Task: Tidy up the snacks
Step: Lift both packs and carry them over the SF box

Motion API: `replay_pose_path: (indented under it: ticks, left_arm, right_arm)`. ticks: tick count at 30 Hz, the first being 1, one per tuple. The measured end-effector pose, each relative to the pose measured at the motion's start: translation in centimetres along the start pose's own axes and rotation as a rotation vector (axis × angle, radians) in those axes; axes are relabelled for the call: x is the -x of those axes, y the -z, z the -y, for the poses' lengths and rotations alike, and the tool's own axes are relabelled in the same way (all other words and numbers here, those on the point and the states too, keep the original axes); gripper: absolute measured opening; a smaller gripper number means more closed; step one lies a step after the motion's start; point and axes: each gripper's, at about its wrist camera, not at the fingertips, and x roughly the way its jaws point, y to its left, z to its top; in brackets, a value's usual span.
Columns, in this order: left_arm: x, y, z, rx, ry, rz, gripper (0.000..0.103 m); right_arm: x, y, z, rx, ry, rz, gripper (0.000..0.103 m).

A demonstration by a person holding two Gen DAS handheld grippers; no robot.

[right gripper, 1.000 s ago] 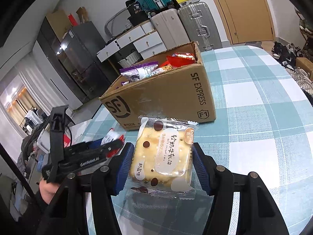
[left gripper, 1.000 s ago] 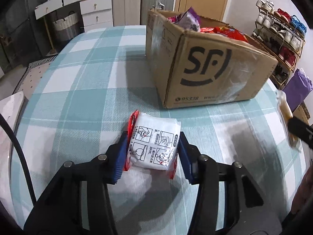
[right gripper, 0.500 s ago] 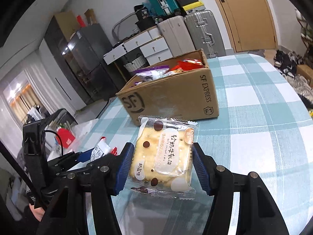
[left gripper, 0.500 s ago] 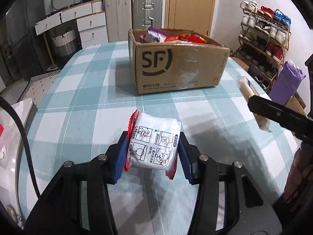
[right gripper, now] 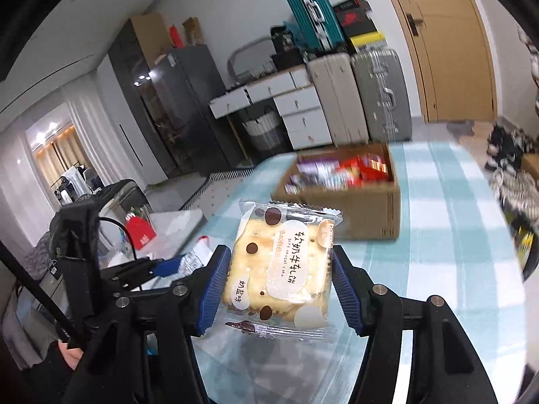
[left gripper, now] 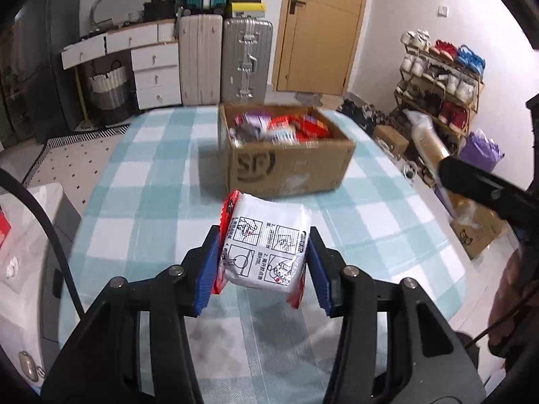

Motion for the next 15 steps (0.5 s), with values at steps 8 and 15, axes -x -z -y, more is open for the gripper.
replay_pose_path:
  ticks: [8, 15]
  left_arm:
    - [3.6, -7.0, 0.2, -0.010, 0.047, 0.036, 0.046]
    - [3.2, -14.7, 0.5, 0.047, 0.145, -0.003, 0.046]
  right_arm:
    - [2.9, -6.7, -1.6, 0.025, -0.011, 0.043, 0.060]
    - [2.9, -12.7, -1.7, -0.004, -0.011, 0.052, 0.060]
